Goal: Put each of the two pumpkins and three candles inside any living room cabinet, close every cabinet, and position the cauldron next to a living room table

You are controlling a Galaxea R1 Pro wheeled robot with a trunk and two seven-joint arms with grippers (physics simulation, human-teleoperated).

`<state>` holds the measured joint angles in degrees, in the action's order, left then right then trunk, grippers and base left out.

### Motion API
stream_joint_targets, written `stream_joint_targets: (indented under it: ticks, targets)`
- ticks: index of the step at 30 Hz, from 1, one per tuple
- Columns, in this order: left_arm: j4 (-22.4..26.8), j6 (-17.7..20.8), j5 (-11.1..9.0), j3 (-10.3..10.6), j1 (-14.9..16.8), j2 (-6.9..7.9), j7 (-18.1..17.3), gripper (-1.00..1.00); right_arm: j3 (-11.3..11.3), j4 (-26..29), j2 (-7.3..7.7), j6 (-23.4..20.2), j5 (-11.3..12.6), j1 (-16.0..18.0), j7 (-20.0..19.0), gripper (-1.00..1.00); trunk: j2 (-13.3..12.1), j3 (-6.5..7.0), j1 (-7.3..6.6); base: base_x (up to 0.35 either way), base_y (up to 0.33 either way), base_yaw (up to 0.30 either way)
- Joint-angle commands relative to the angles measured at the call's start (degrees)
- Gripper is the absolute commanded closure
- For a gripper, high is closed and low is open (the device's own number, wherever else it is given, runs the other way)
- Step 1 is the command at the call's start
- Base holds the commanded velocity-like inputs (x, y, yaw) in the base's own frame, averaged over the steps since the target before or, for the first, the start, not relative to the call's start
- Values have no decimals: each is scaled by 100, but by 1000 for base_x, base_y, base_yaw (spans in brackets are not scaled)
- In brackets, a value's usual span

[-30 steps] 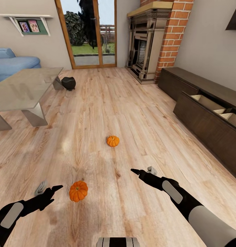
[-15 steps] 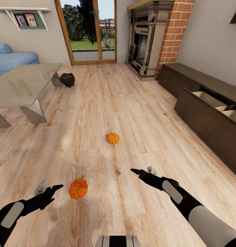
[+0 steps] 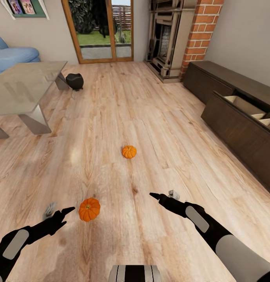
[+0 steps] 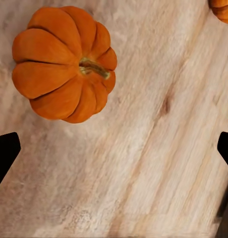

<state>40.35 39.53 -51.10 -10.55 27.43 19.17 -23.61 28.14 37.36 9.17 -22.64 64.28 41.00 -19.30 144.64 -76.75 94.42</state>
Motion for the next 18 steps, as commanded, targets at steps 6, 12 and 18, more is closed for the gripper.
stream_joint_targets:
  ticks: [6,12,18]
  targets:
    - [113,41,20,8,8,-79,-106,-100,16,1,6,-55,42,5,-9,-100,10,-138,14,0,0,0]
    - [19,38,63,9,8,-98,-109,-100,22,6,6,-52,41,5,-4,-100,18,-270,29,0,0,0]
    - [55,37,65,3,8,-25,-101,-100,23,8,6,-31,38,5,11,-100,26,-403,45,0,0,0]
